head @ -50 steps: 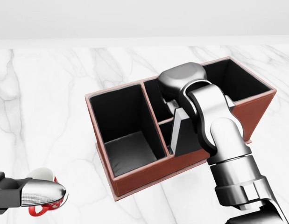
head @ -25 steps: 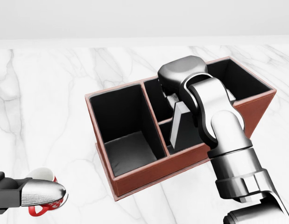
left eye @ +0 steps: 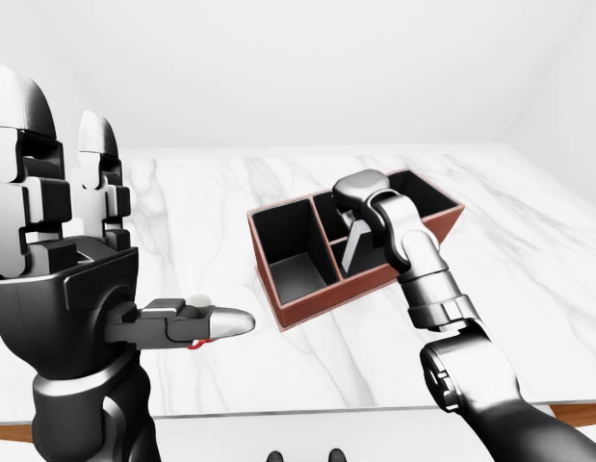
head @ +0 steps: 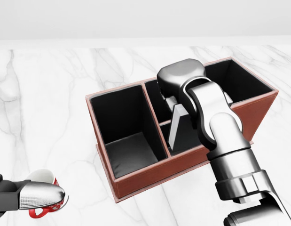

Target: Pick up the book and place it in the back compartment of the caddy.

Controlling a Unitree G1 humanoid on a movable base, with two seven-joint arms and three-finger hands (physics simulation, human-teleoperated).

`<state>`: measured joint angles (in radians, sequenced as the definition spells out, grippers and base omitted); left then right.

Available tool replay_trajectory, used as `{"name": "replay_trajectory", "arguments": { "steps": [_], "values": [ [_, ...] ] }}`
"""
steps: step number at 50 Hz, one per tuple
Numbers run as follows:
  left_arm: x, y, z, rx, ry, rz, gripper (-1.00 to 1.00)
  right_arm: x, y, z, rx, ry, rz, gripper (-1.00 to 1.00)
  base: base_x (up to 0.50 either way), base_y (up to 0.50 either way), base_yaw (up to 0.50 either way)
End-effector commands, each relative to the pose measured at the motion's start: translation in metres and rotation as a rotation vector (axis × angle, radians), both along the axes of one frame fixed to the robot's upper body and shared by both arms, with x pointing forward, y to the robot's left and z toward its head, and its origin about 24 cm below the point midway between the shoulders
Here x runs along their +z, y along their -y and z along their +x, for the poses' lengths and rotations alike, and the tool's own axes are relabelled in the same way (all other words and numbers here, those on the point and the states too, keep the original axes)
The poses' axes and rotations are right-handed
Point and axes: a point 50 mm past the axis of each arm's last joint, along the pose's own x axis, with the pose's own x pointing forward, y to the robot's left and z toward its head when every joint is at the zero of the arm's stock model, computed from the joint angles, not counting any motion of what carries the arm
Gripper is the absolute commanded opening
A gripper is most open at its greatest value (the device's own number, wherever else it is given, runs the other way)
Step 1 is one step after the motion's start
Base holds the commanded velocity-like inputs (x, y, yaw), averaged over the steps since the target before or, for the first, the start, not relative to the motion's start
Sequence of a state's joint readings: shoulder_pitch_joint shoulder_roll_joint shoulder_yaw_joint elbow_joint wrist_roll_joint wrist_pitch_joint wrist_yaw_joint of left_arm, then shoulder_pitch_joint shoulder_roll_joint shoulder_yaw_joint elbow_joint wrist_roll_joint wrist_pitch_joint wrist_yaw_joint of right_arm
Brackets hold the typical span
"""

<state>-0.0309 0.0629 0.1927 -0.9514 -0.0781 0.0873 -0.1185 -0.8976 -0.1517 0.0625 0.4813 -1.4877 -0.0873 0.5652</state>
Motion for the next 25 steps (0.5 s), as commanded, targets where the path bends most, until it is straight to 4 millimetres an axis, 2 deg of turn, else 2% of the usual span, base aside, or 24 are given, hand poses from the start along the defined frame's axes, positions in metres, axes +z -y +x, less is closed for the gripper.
{"name": "replay_trajectory", "arguments": {
  "steps": [1, 19, 25],
  "values": [
    [0.0006, 0.0006, -0.0007, -0.002, 0.004, 0.000, 1.00, 0.0015, -0.0010, 0.0015, 0.007, 0.030, 0.004, -1.00, 0.00, 0.00, 0.00],
    [-0.0007, 0.0016, -0.0004, -0.005, -0.003, 0.002, 1.00, -0.0011, 0.0005, 0.0040, 0.009, 0.042, 0.016, -1.00, 0.00, 0.00, 0.00],
    [-0.0011, 0.0022, -0.0004, -0.006, -0.006, 0.003, 1.00, 0.0041, -0.0005, 0.0054, 0.013, 0.058, 0.022, -1.00, 0.00, 0.00, 0.00]
  ]
}}
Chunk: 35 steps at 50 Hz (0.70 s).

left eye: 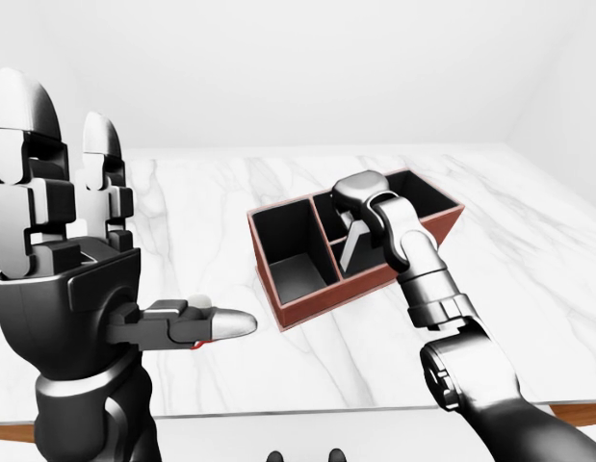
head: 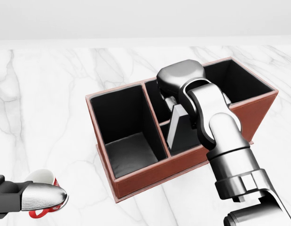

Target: Pick up the book and place it in the back compartment of the caddy.

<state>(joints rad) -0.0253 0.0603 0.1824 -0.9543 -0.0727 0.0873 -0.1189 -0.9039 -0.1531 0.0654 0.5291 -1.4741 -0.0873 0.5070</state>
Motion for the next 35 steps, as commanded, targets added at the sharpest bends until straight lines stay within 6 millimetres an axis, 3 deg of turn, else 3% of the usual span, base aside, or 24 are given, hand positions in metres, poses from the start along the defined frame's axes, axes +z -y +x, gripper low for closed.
{"name": "replay_trajectory", "arguments": {
  "steps": [1, 13, 35],
  "values": [
    [0.000, 0.001, 0.000, -0.001, -0.003, 0.002, 1.00, 0.010, -0.001, 0.002, 0.006, 0.046, 0.005, -1.00, 0.00, 0.00, 0.00],
    [0.000, 0.000, 0.000, 0.000, -0.001, 0.002, 1.00, 0.019, -0.003, 0.005, 0.014, 0.083, 0.012, -1.00, 0.00, 0.00, 0.00],
    [0.000, 0.000, 0.000, 0.002, -0.001, 0.002, 1.00, -0.004, 0.005, 0.008, -0.001, 0.077, -0.004, -1.00, 0.00, 0.00, 0.00]
  ]
}}
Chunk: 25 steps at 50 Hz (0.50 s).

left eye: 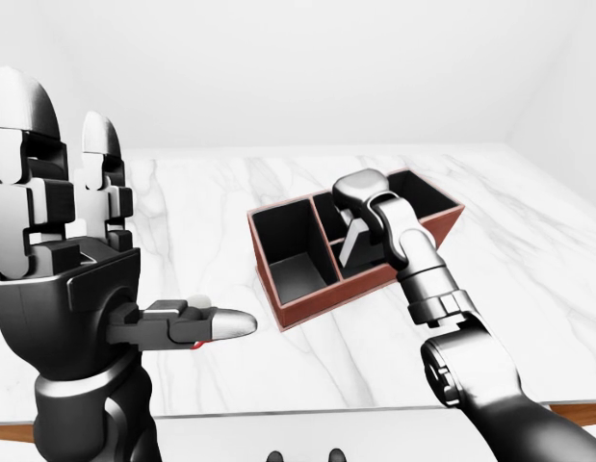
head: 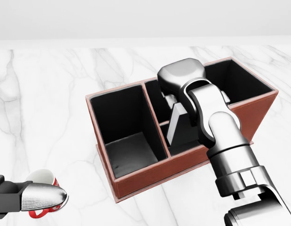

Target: Pick up the book and place it in the back compartment of the caddy.

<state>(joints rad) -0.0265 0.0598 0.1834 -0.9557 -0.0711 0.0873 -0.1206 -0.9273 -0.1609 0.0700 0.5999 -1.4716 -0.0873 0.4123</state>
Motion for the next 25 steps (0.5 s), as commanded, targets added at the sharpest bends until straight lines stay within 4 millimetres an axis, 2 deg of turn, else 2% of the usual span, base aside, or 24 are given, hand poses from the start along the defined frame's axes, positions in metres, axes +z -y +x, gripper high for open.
{"name": "replay_trajectory", "arguments": {
  "steps": [1, 25],
  "values": [
    [0.0004, -0.0001, -0.0005, 0.001, 0.003, 0.000, 1.00, -0.0027, 0.0032, 0.0023, -0.006, 0.032, -0.011, -1.00, 0.00, 0.00, 0.00],
    [-0.0007, 0.0012, 0.0003, -0.004, -0.004, 0.001, 1.00, -0.0031, 0.0073, 0.0089, -0.008, 0.066, 0.007, -1.00, 0.00, 0.00, 0.00]
  ]
}}
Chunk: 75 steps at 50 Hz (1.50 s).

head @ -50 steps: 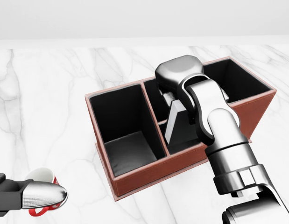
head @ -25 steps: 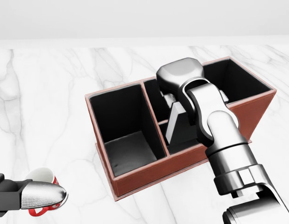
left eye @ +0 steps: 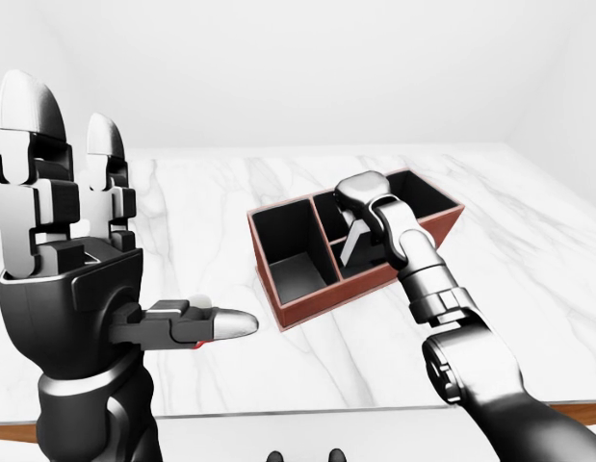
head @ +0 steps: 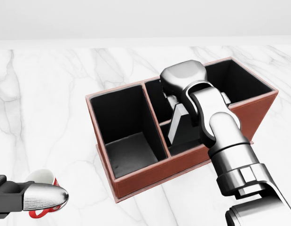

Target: Pick up the book and place it in the back compartment of the caddy.

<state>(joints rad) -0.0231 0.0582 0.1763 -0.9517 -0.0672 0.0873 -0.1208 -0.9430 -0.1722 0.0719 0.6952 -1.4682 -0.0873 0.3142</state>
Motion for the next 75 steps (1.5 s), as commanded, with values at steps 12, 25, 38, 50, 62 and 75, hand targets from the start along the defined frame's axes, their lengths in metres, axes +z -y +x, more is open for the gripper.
{"name": "replay_trajectory", "arguments": {
  "steps": [12, 25, 38, 50, 62, 75],
  "values": [
    [0.000, 0.001, 0.000, -0.001, 0.002, 0.002, 1.00, 0.007, -0.001, 0.006, 0.010, 0.073, 0.011, -1.00, 0.00, 0.00, 0.00],
    [0.001, 0.000, -0.001, 0.000, 0.005, 0.003, 1.00, 0.000, 0.003, 0.007, 0.001, 0.074, 0.008, -1.00, 0.00, 0.00, 0.00],
    [0.002, 0.001, -0.002, -0.001, 0.015, 0.004, 1.00, -0.011, 0.008, 0.009, -0.010, 0.065, 0.007, -1.00, 0.00, 0.00, 0.00],
    [0.003, 0.001, -0.003, -0.002, 0.021, 0.004, 1.00, -0.011, 0.007, 0.012, -0.008, 0.061, 0.009, -1.00, 0.00, 0.00, 0.00],
    [0.003, 0.001, -0.003, -0.004, 0.022, 0.003, 1.00, -0.018, 0.001, 0.013, 0.005, 0.075, 0.029, -1.00, 0.00, 0.00, 0.00],
    [0.003, 0.001, -0.002, -0.002, 0.017, 0.004, 1.00, -0.026, 0.004, 0.013, 0.001, 0.079, 0.037, -1.00, 0.00, 0.00, 0.00]
  ]
}}
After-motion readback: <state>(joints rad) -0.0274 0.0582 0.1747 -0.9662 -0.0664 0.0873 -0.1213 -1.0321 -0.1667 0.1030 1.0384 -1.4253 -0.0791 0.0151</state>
